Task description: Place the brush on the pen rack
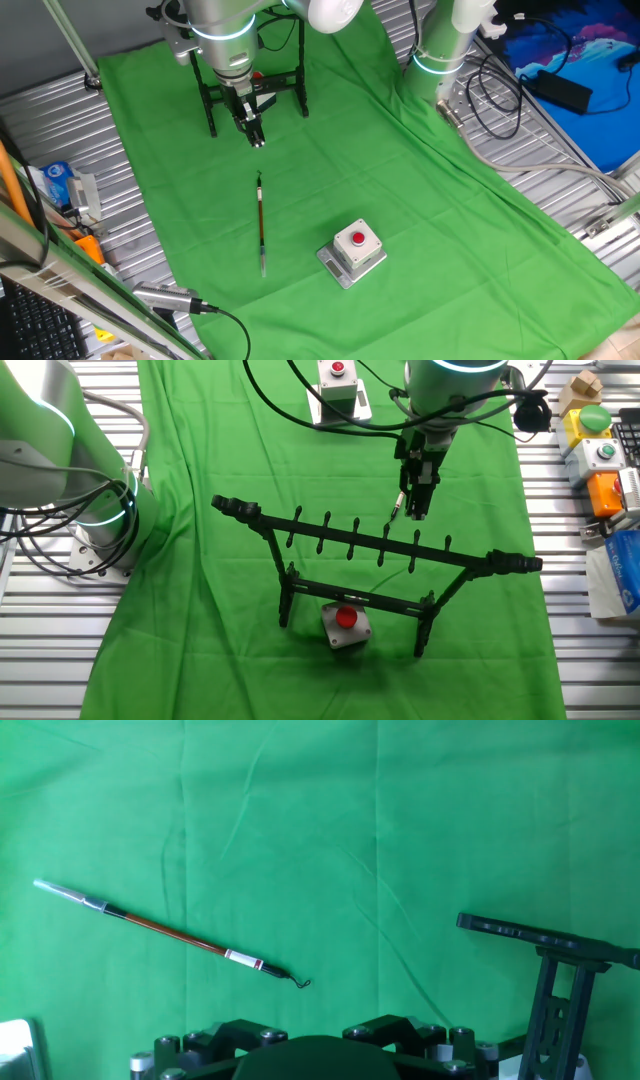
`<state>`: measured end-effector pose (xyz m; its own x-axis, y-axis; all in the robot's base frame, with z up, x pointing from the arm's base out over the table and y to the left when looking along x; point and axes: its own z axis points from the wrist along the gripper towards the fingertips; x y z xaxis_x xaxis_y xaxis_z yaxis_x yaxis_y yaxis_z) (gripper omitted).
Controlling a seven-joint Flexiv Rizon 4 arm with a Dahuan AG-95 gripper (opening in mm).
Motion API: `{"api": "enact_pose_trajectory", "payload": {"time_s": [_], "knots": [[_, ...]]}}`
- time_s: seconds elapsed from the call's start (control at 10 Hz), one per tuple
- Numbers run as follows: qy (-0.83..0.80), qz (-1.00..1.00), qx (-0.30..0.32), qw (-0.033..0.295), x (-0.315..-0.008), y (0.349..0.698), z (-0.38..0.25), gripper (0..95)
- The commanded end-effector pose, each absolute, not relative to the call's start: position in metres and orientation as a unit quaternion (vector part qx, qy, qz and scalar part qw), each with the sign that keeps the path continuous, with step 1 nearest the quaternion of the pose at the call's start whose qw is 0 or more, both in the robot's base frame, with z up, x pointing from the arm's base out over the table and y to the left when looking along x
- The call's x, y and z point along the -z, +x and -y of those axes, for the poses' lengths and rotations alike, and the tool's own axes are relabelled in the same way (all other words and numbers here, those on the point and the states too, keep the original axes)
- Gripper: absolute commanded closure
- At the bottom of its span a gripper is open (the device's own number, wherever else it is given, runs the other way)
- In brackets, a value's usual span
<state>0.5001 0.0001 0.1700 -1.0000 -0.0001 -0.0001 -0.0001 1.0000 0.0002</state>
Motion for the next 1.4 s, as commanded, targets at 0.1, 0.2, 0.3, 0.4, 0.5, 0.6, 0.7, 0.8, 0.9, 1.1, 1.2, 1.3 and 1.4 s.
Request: {"api": "enact_pose_trajectory", "payload": {"time_s": [0.1,0.2,0.3,0.4,0.5,0.6,0.7,0.8,0.9,1.1,1.2,1.3,1.4], "knots": [[-0.107,-0.994,-0.012,0.035,-0.1700,0.5000,0.0000,95.0],[-0.107,-0.994,-0.009,0.034,-0.1701,0.5000,0.0000,95.0],[-0.108,-0.994,-0.009,0.034,-0.1701,0.5000,0.0000,95.0],[-0.108,-0.994,-0.009,0.034,-0.1702,0.5000,0.0000,95.0],[-0.108,-0.994,-0.009,0.034,-0.1702,0.5000,0.0000,95.0],[-0.109,-0.993,-0.008,0.034,-0.1702,0.5000,0.0000,95.0],[-0.109,-0.993,-0.008,0.034,-0.1702,0.5000,0.0000,95.0],[-0.107,-0.994,-0.008,0.035,-0.1702,0.5000,0.0000,95.0],[-0.108,-0.994,-0.008,0.035,-0.1702,0.5000,0.0000,95.0],[-0.113,-0.993,-0.007,0.034,-0.1702,0.5000,0.0000,95.0],[-0.111,-0.993,-0.006,0.034,-0.1702,0.5000,0.0000,95.0],[-0.108,-0.994,-0.005,0.034,-0.1702,0.5000,0.0000,95.0],[-0.104,-0.994,-0.005,0.034,-0.1702,0.5000,0.0000,95.0]]}}
